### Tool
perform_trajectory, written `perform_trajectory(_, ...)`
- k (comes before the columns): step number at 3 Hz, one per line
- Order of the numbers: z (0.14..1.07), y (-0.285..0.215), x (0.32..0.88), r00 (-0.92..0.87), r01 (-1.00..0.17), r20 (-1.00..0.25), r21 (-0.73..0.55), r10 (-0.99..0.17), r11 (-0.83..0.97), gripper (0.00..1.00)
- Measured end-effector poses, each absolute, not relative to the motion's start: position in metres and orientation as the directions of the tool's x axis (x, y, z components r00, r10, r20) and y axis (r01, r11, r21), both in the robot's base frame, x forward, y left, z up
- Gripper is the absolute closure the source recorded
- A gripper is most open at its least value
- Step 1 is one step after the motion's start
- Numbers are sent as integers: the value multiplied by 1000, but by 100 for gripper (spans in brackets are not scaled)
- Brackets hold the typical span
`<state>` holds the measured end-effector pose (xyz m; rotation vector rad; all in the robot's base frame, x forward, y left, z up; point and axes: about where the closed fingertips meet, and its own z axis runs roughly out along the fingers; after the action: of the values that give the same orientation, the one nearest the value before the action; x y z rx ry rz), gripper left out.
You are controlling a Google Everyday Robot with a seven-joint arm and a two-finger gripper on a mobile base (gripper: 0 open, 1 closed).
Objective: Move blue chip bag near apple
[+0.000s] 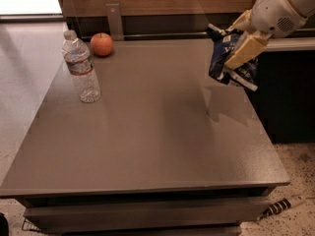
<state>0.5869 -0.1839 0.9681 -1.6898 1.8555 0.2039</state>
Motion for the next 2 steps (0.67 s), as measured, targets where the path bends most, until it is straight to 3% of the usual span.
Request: perform_trajectory(2,1028,-158,658,165,-876,-718,-422,-676,234,100)
